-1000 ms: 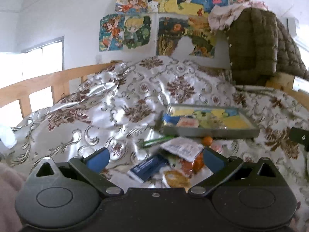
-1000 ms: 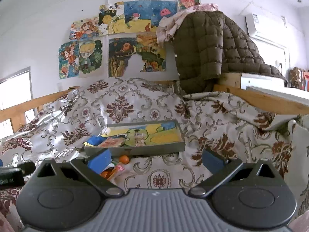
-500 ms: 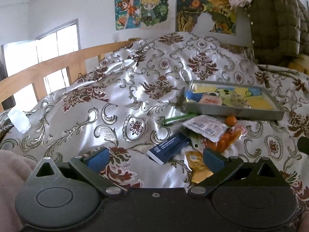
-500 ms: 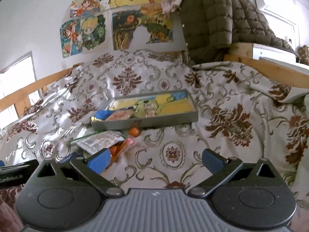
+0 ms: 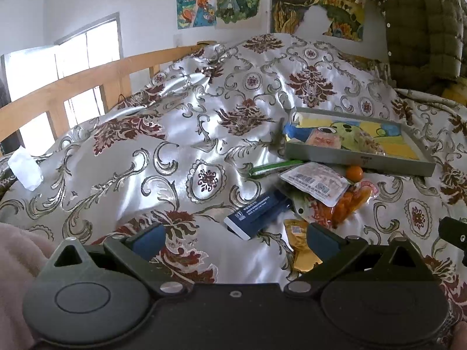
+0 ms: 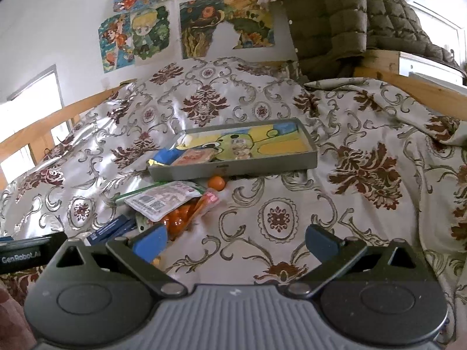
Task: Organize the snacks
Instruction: 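Grasp the dark blue stick pack with the left tool while the right tool reaches the gold pouch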
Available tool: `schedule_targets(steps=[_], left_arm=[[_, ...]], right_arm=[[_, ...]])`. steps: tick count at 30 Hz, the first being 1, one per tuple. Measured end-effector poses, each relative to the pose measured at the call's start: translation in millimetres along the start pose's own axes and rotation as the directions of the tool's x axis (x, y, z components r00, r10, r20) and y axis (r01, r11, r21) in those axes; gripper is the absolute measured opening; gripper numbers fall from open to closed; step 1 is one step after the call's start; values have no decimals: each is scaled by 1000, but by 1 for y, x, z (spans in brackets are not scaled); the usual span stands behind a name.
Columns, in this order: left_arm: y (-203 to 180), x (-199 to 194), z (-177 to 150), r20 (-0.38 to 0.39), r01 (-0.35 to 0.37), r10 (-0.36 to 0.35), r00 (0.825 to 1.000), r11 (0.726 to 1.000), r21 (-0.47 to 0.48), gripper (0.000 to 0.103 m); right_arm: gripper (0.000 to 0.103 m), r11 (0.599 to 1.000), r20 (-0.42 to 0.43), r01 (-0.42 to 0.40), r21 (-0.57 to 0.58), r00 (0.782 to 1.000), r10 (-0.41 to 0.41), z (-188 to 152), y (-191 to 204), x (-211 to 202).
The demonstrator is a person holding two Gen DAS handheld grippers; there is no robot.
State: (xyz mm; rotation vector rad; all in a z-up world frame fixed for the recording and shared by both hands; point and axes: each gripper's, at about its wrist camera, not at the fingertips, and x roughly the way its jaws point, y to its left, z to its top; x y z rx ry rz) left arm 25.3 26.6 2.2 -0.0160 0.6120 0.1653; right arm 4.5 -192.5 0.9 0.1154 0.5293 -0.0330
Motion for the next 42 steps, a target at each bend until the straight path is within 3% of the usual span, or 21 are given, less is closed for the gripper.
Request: schedule_targets(steps=[7, 14, 22, 26, 32, 34, 37, 42], left_arm=[[2, 13, 8, -49, 24, -24, 999, 1000, -1, 102], [7, 36, 26, -106, 96, -95, 990, 995, 7, 102], [7, 81, 50, -208, 245, -217, 954, 962, 119, 102], [13, 105, 58, -238, 278, -251, 938, 957, 85, 102], [18, 146, 65, -344, 341, -305, 888, 939, 46, 102], [11, 159, 65, -388, 372, -313, 867, 924, 86, 102], [-4, 170, 64, -428, 441, -336, 839, 880, 174, 102], [-18, 177, 59, -413, 461, -318, 853, 831, 312, 99]], right_arm=[[103, 997, -27, -57, -59, 998, 55, 7, 9, 12], [103, 980, -52, -125, -158, 992, 118, 16, 18, 29], [103, 961, -86, -188, -204, 981, 174, 17, 19, 53], [103, 949, -117, -210, -237, 975, 187, 14, 21, 63], [103, 943, -184, -265, -202, 956, 229, 13, 20, 82], [103, 937, -216, -301, -176, 941, 261, 12, 21, 89], [103, 929, -272, -337, -154, 918, 288, 8, 30, 101], [103, 901, -336, -402, -165, 882, 332, -5, 51, 113]])
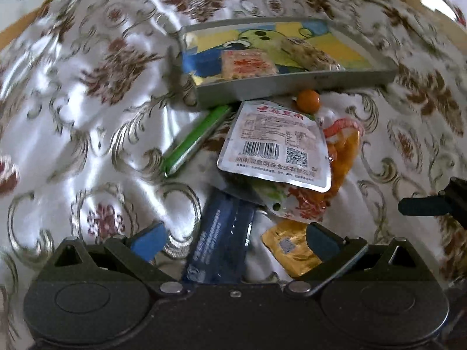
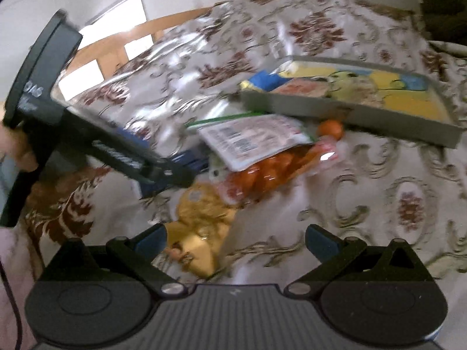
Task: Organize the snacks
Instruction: 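Grasp the dark blue stick pack with the left tool while the right tool reaches the gold pouch, then lift the blue stick pack with the left tool while the right tool grasps the gold pouch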
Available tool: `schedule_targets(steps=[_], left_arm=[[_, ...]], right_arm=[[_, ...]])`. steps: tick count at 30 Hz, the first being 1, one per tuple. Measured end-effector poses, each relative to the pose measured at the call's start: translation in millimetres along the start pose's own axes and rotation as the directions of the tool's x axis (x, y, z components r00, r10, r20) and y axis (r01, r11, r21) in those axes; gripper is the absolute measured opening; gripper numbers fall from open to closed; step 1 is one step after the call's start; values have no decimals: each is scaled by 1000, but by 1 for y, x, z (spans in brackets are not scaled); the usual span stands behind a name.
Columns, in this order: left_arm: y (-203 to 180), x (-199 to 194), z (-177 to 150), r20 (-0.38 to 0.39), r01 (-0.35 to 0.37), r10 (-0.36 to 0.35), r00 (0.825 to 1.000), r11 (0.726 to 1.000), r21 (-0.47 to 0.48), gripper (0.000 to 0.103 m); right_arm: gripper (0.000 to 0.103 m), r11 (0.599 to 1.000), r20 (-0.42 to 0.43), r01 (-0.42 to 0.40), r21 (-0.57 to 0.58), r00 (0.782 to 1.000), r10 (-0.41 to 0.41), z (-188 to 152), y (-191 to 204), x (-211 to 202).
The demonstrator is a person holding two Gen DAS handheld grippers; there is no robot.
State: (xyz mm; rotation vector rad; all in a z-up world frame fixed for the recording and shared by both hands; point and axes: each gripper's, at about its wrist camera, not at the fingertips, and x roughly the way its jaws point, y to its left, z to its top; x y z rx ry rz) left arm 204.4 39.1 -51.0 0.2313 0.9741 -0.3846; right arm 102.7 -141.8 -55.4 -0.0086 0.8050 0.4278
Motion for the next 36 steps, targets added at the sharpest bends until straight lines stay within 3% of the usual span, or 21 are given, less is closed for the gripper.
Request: schedule_targets(steps=[4, 6, 14, 17, 24, 27, 32, 36], left_arm=[[1, 17, 4, -42, -1, 3, 999, 999, 45, 84], [4, 18, 4, -39, 12, -10, 999, 998, 58, 83], [9, 19, 8, -36, 37, -34, 999, 997, 73, 52], [6, 19, 7, -35, 32, -29, 999, 995, 93, 47], [1, 11, 7, -26, 27, -23, 999, 990, 142, 44], [3, 12, 7, -23, 34, -31, 999, 990, 136, 44], [-11, 21, 4, 0, 2, -2, 1000, 969, 247, 46], [-7, 29, 12, -26, 27, -22, 999, 978, 208, 46]], right_arm=[[103, 999, -24, -35, -14, 999, 35, 0, 10, 11], [103, 999, -14, -40, -13, 999, 39, 1, 12, 15], [80, 993, -27, -79, 93, 996, 82, 12, 4, 32], [73, 992, -49, -72, 105, 996, 77, 12, 3, 38], [63, 989, -76, -91, 114, 992, 100, 10, 7, 45], [63, 991, -81, -91, 99, 992, 99, 9, 9, 45], [68, 989, -89, -102, 106, 990, 111, 8, 7, 50], [71, 993, -92, -97, 67, 990, 103, 5, 14, 52]])
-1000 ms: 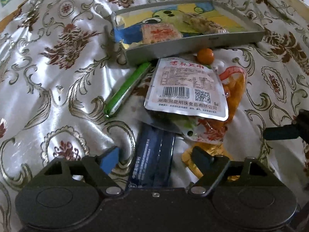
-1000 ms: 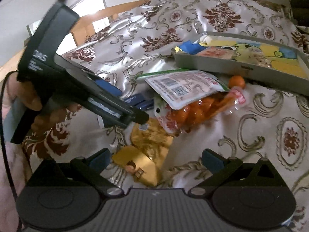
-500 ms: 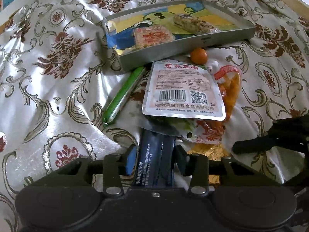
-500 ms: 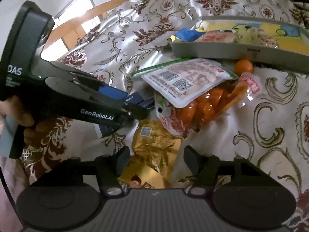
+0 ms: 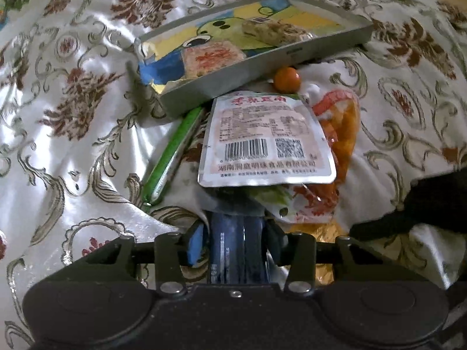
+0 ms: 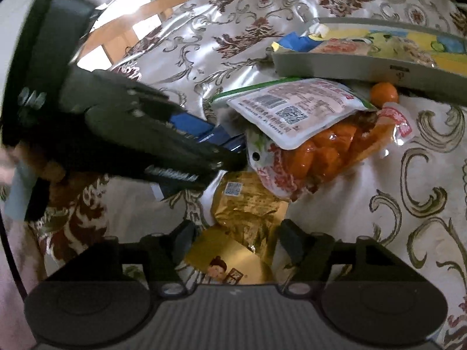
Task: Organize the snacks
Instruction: 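Lift the blue stick pack with the left tool while the right tool grasps the gold pouch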
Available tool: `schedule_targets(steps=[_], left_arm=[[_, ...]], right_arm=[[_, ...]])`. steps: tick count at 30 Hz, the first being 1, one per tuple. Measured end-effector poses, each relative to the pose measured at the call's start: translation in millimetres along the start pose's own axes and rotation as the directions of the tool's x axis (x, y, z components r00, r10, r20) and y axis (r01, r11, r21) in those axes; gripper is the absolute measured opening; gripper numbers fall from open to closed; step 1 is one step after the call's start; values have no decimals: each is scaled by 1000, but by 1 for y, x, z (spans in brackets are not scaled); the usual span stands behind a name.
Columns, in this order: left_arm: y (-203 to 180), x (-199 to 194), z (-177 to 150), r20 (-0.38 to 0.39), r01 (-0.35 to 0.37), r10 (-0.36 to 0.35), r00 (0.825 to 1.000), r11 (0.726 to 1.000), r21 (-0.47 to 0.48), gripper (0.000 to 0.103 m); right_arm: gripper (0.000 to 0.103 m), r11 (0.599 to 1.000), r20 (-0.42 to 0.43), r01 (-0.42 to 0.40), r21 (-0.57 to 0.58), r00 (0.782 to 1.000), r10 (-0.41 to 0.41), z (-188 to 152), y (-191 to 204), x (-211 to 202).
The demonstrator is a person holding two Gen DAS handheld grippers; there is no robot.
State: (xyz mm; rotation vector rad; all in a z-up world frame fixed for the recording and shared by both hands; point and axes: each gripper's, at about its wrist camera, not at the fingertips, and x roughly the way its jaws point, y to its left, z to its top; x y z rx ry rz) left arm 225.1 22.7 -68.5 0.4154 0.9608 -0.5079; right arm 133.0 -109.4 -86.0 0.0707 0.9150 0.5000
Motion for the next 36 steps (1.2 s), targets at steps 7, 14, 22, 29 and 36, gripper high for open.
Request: schedule_targets(steps=[7, 14, 22, 29, 36], left_arm=[[0, -7, -4, -7, -9, 8, 1000, 997, -78, 36], [-10, -30, -28, -48, 59, -68, 997, 983, -173, 33], [-9, -38, -36, -57, 86, -104, 993, 963, -257, 31], [-10, -67, -54, 39, 177, -179, 983, 870, -460, 30], [-12, -105, -76, 187, 188, -99, 977, 816, -546, 30]], right_arm=[[62, 1000, -18, 20, 5, 1000, -20, 1, 2, -2], [55, 995, -50, 95, -11, 994, -95, -1, 6, -12], [53, 990, -56, 144, -2, 988, -144, -8, 7, -30], [53, 993, -29, 96, 70, 995, -94, -14, 1, -54], [53, 991, 21, -6, 136, 1000, 3, -19, 1, -78]])
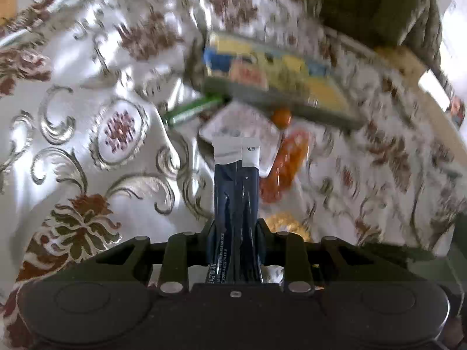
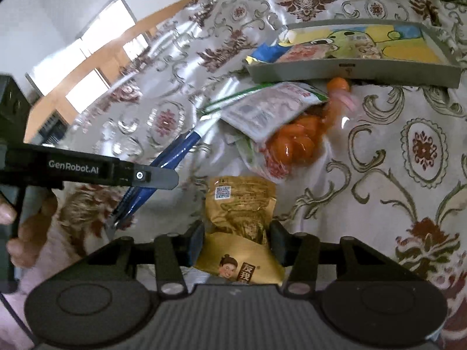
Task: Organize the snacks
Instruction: 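Lift the blue stick pack with the left tool while the right tool grasps the gold pouch, then carry the blue pack and gold pouch over the tray and lower them in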
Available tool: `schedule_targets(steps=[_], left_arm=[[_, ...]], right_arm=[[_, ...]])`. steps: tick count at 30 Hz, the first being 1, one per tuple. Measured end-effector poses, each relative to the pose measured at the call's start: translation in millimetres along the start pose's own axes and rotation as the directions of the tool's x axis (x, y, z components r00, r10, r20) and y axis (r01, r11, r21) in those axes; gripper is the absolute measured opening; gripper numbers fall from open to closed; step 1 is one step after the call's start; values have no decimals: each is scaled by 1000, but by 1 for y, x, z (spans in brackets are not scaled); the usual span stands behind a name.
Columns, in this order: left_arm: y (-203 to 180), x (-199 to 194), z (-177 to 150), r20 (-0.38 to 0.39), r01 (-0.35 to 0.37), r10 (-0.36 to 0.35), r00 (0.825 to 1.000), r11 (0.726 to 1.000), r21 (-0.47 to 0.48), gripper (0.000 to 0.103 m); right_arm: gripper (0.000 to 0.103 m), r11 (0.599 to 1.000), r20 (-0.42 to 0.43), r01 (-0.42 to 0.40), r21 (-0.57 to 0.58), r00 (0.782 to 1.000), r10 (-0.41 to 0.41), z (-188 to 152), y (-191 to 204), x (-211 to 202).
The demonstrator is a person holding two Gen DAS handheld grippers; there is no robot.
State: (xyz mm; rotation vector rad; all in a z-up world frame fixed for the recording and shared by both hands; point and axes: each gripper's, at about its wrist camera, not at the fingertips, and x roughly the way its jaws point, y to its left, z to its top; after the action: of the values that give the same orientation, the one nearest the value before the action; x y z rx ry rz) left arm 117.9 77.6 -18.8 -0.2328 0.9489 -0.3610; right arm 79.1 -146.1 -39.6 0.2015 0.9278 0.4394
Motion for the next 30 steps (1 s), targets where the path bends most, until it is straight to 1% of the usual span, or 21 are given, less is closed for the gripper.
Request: schedule_targets(steps=[2, 4, 5, 9, 11, 14, 19, 23, 26, 28, 30], left_arm=[[-2, -13, -2, 94, 13, -12, 995, 1000, -17, 30], [-3, -22, -3, 161, 28, -24, 987, 999, -23, 31], [-4, -25, -3, 190, 22, -17, 982, 999, -25, 31], [-12, -26, 1, 266, -4, 8, 964, 1000, -14, 31], [-18, -25, 3, 290, -14, 12, 957, 1000, 5, 31], [-27, -16, 8, 298, -14, 3, 955, 999, 34, 31], [-40, 2, 18, 313, -26, 1, 950, 997, 77, 31], [-52, 12, 33, 337, -6, -32, 941, 994, 112, 31], [-63, 19, 45, 361, 7, -58, 931, 990, 143, 31], [-71, 27, 56, 371, 2, -62, 927, 987, 161, 31], [-78, 38, 70, 376, 0, -60, 925, 987, 158, 31]], right_arm=[[53, 1000, 26, -19, -5, 999, 19, -1, 1, -7], [53, 999, 66, -39, -7, 997, 39, -1, 3, -15], [53, 999, 90, -45, -10, 995, 46, 0, 4, -19], [53, 998, 194, -62, -9, 979, 62, 8, 4, -34], [53, 998, 236, -66, -1, 970, 65, 11, 3, -39], [53, 998, 286, -55, 12, 957, 50, 16, -2, -46], [53, 997, 345, -54, 64, 938, 28, 26, -20, -55], [53, 993, 392, -49, 104, 920, 5, 40, -35, -61], [54, 991, 430, -42, 124, 903, -16, 53, -49, -66], [54, 990, 450, -40, 134, 893, -25, 63, -58, -68], [54, 990, 467, -32, 139, 884, -37, 75, -67, -69]])
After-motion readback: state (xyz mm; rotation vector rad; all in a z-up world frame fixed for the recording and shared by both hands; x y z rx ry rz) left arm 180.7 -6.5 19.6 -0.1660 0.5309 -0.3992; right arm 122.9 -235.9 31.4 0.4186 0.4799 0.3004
